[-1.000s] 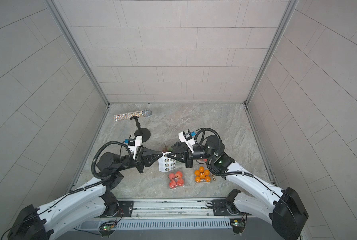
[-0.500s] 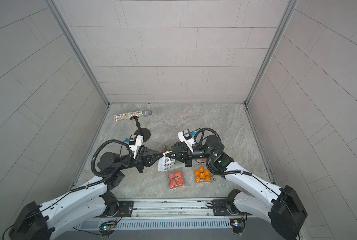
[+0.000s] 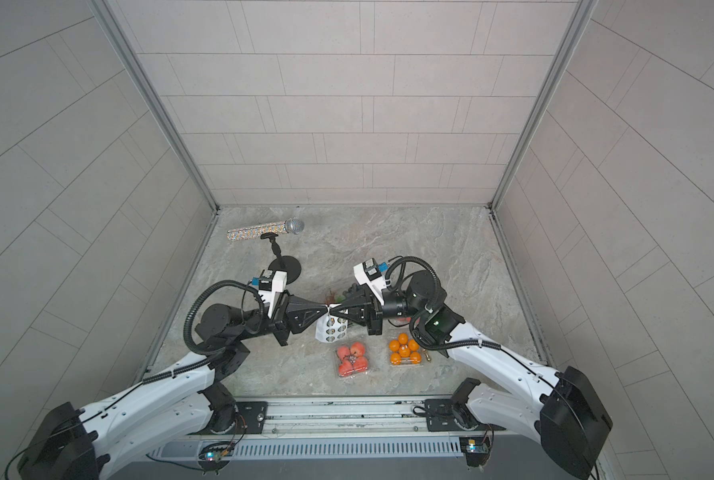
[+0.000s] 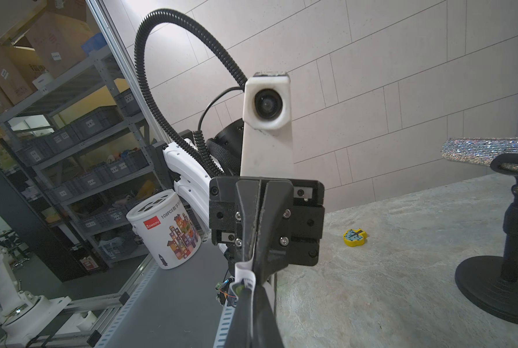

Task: Label fruit boxes
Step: Adjust the label sticker.

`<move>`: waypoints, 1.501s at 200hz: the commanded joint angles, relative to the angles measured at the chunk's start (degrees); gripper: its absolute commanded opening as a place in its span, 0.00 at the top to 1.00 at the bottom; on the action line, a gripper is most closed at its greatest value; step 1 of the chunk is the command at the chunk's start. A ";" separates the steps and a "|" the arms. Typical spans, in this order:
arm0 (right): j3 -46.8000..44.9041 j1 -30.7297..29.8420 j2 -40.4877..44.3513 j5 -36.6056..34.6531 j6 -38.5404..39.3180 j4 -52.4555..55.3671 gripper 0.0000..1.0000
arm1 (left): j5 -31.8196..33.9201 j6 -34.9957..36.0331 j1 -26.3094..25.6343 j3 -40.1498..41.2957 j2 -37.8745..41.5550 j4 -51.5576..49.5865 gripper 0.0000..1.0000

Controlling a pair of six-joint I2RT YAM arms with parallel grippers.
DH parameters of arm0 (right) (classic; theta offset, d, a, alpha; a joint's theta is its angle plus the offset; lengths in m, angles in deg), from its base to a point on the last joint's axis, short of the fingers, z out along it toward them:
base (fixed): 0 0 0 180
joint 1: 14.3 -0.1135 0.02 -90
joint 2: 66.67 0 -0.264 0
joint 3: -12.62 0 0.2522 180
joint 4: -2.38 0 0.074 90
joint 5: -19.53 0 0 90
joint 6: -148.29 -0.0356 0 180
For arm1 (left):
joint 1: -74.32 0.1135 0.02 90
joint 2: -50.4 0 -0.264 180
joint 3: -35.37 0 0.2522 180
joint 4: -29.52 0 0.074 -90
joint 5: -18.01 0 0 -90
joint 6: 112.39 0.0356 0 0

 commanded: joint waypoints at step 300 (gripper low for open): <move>1.72 0.33 2.56 -2.78 5.74 7.26 1.00 | 0.81 0.99 -0.64 0.66 -2.27 3.07 0.66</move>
